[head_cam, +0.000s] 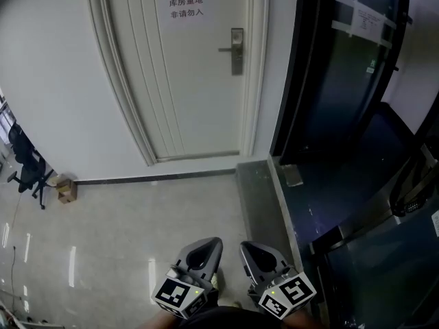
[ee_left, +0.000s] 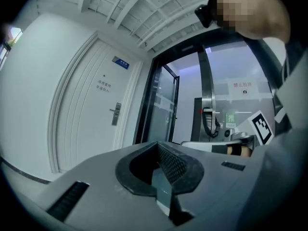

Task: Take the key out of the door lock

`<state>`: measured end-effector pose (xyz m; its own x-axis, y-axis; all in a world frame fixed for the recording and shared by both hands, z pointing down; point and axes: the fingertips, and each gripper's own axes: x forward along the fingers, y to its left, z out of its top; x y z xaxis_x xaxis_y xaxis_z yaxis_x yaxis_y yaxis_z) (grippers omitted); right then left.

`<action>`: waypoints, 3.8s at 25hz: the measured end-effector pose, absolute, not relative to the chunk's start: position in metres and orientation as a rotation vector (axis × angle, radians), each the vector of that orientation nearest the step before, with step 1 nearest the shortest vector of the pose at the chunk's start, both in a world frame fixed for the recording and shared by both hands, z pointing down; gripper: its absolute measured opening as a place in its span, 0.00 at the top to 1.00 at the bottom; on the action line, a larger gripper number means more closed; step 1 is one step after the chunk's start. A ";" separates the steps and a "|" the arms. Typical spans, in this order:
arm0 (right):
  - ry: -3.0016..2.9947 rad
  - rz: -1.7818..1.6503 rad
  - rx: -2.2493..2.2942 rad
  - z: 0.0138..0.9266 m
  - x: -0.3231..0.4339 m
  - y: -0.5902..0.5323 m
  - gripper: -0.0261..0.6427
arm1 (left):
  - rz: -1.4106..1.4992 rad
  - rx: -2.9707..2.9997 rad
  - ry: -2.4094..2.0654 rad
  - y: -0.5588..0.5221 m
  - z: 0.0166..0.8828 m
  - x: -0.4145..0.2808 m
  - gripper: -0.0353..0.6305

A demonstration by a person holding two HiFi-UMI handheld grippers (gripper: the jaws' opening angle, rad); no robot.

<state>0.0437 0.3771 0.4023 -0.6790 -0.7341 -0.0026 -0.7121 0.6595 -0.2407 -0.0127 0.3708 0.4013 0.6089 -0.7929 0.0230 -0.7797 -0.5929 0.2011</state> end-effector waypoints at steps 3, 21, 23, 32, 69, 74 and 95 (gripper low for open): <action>2.763 -0.342 -1.247 0.406 0.035 0.342 0.94 | -0.108 2.658 -1.277 0.335 0.403 -0.021 0.94; 2.691 -0.287 -1.391 0.387 -0.015 0.153 0.94 | -0.132 2.724 -1.161 0.145 0.392 -0.071 0.94; 2.688 -0.287 -1.399 0.387 -0.013 0.136 0.94 | -0.129 2.717 -1.153 0.129 0.394 -0.069 0.94; 2.705 -0.292 -1.356 0.396 0.004 0.041 0.94 | -0.122 2.710 -1.194 0.042 0.402 -0.051 0.94; 2.689 -0.146 -1.495 0.375 0.057 -0.398 0.93 | -0.192 2.735 -1.192 -0.331 0.376 0.001 0.94; 2.634 -0.130 -1.605 0.382 0.055 -0.473 0.83 | -0.155 2.735 -1.136 -0.371 0.387 -0.003 0.94; 2.509 -0.048 -1.928 0.402 0.056 -0.633 0.71 | -0.108 2.672 -1.136 -0.453 0.411 -0.039 0.94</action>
